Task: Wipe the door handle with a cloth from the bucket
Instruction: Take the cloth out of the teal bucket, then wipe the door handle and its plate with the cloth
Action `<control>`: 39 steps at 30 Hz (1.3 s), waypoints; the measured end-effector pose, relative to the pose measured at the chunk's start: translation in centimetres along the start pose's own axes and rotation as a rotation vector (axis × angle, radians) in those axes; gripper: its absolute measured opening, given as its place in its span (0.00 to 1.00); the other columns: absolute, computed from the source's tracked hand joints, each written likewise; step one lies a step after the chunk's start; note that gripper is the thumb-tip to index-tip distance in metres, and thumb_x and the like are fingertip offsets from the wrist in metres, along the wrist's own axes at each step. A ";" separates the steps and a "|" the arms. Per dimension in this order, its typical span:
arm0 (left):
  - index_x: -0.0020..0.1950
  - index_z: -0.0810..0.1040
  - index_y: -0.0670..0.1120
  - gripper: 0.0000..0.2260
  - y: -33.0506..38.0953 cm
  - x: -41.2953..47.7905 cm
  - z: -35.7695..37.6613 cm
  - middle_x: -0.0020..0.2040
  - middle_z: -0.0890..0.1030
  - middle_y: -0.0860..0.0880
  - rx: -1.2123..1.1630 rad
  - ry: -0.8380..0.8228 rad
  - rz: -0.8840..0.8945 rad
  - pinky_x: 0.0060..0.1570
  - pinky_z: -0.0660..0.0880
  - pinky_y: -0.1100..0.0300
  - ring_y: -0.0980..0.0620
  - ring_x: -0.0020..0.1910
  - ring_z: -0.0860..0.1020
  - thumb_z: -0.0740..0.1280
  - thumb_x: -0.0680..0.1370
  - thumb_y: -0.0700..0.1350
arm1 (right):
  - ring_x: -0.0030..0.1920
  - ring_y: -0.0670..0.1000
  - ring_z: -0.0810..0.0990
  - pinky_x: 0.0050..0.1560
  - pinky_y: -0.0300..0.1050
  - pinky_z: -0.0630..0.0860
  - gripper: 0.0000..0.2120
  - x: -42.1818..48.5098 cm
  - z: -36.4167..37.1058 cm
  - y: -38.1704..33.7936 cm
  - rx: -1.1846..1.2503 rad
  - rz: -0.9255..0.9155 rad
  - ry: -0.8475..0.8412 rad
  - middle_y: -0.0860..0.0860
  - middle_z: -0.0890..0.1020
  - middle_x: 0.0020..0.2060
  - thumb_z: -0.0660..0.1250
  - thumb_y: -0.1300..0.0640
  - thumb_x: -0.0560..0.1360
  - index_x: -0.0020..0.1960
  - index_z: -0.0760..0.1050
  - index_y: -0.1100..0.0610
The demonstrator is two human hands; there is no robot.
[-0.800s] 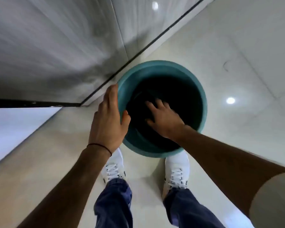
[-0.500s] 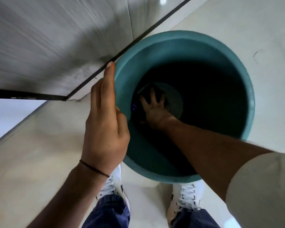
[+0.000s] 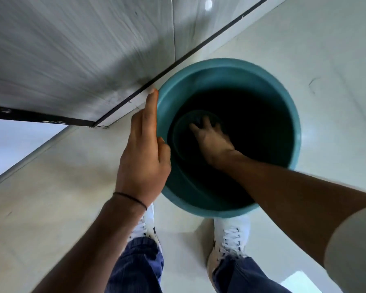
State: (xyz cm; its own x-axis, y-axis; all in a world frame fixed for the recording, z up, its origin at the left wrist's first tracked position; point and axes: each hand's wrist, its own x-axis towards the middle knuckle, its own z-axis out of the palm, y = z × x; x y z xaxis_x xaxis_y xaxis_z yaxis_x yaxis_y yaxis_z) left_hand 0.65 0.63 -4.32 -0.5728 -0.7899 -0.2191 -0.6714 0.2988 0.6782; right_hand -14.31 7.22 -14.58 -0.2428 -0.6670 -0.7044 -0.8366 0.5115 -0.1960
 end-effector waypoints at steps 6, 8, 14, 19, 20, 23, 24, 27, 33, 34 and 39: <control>0.77 0.57 0.48 0.29 4.4 -2.1 -6.0 0.70 0.69 0.43 0.132 -0.168 -0.156 0.64 0.72 0.44 0.42 0.67 0.70 0.63 0.78 0.40 | 0.57 0.65 0.71 0.49 0.61 0.77 0.28 -10.9 -8.6 -1.3 0.112 -0.120 0.166 0.57 0.63 0.65 0.68 0.58 0.71 0.67 0.61 0.45; 0.76 0.60 0.47 0.26 6.9 -3.8 -9.7 0.70 0.71 0.43 0.154 -0.163 -0.208 0.64 0.72 0.45 0.43 0.67 0.71 0.63 0.79 0.43 | 0.57 0.62 0.71 0.50 0.59 0.78 0.28 -15.4 -12.2 -2.5 0.148 -0.174 0.199 0.55 0.64 0.65 0.69 0.58 0.70 0.66 0.63 0.46; 0.72 0.68 0.47 0.19 15.0 -13.2 -22.2 0.64 0.78 0.45 0.101 -0.013 -0.366 0.62 0.74 0.49 0.44 0.62 0.76 0.61 0.80 0.44 | 0.56 0.60 0.72 0.50 0.57 0.78 0.26 -30.4 -21.7 -9.0 0.211 -0.350 0.303 0.56 0.67 0.65 0.72 0.59 0.70 0.66 0.68 0.51; 0.70 0.70 0.49 0.17 20.2 -24.1 -32.8 0.60 0.81 0.48 0.023 0.121 -0.433 0.60 0.76 0.50 0.46 0.57 0.79 0.61 0.81 0.45 | 0.54 0.62 0.74 0.45 0.57 0.78 0.25 -43.4 -27.4 -17.2 0.235 -0.487 0.343 0.56 0.69 0.63 0.71 0.64 0.67 0.63 0.71 0.54; 0.70 0.71 0.48 0.17 20.9 -25.6 -34.1 0.59 0.81 0.48 0.013 0.136 -0.435 0.59 0.76 0.51 0.46 0.55 0.79 0.61 0.81 0.45 | 0.55 0.62 0.74 0.44 0.55 0.78 0.25 -45.1 -28.0 -18.4 0.245 -0.496 0.361 0.56 0.69 0.63 0.70 0.65 0.67 0.62 0.71 0.54; 0.68 0.72 0.49 0.16 22.3 -33.0 -39.8 0.56 0.82 0.49 -0.024 0.233 -0.468 0.57 0.77 0.52 0.47 0.52 0.79 0.61 0.81 0.45 | 0.55 0.61 0.74 0.43 0.53 0.77 0.24 -52.3 -29.3 -24.0 0.235 -0.588 0.382 0.56 0.69 0.63 0.69 0.65 0.66 0.61 0.71 0.55; 0.68 0.72 0.49 0.16 22.5 -36.0 -42.0 0.56 0.82 0.50 -0.034 0.272 -0.477 0.56 0.77 0.52 0.48 0.52 0.79 0.61 0.81 0.45 | 0.55 0.61 0.74 0.44 0.55 0.78 0.24 -55.0 -29.4 -26.4 0.229 -0.633 0.385 0.56 0.69 0.62 0.69 0.65 0.66 0.61 0.71 0.55; 0.67 0.74 0.49 0.15 22.0 -43.4 -47.8 0.54 0.82 0.50 -0.065 0.400 -0.484 0.55 0.77 0.53 0.49 0.51 0.79 0.62 0.80 0.45 | 0.54 0.59 0.74 0.44 0.55 0.78 0.23 -61.4 -28.8 -33.2 0.195 -0.744 0.425 0.54 0.69 0.60 0.68 0.65 0.66 0.59 0.71 0.53; 0.65 0.75 0.47 0.14 17.9 -55.6 -59.4 0.54 0.82 0.48 -0.099 0.706 -0.498 0.53 0.76 0.56 0.50 0.48 0.79 0.63 0.79 0.42 | 0.51 0.56 0.74 0.38 0.51 0.77 0.20 -70.8 -27.1 -47.2 0.212 -0.988 0.457 0.50 0.69 0.60 0.66 0.67 0.67 0.56 0.72 0.52; 0.65 0.76 0.46 0.14 17.0 -57.2 -61.2 0.53 0.83 0.46 -0.096 0.765 -0.501 0.52 0.75 0.57 0.49 0.48 0.79 0.63 0.79 0.41 | 0.51 0.55 0.74 0.37 0.51 0.77 0.20 -71.7 -27.1 -49.5 0.210 -1.031 0.467 0.50 0.68 0.60 0.65 0.67 0.67 0.56 0.72 0.52; 0.65 0.76 0.45 0.14 12.9 -60.9 -68.9 0.55 0.82 0.45 -0.132 0.989 -0.551 0.52 0.71 0.60 0.52 0.49 0.77 0.63 0.79 0.41 | 0.50 0.55 0.75 0.35 0.55 0.79 0.20 -73.2 -29.6 -60.1 0.171 -1.236 0.531 0.47 0.68 0.59 0.65 0.67 0.66 0.54 0.71 0.50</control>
State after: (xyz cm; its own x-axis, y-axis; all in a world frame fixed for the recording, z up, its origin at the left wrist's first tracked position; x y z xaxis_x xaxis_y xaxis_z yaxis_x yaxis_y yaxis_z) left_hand 59.25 15.64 66.15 0.4459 -0.8895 0.0996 -0.6284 -0.2319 0.7425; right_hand 39.16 9.30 68.99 0.4252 -0.8424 0.3309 -0.5821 -0.5345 -0.6127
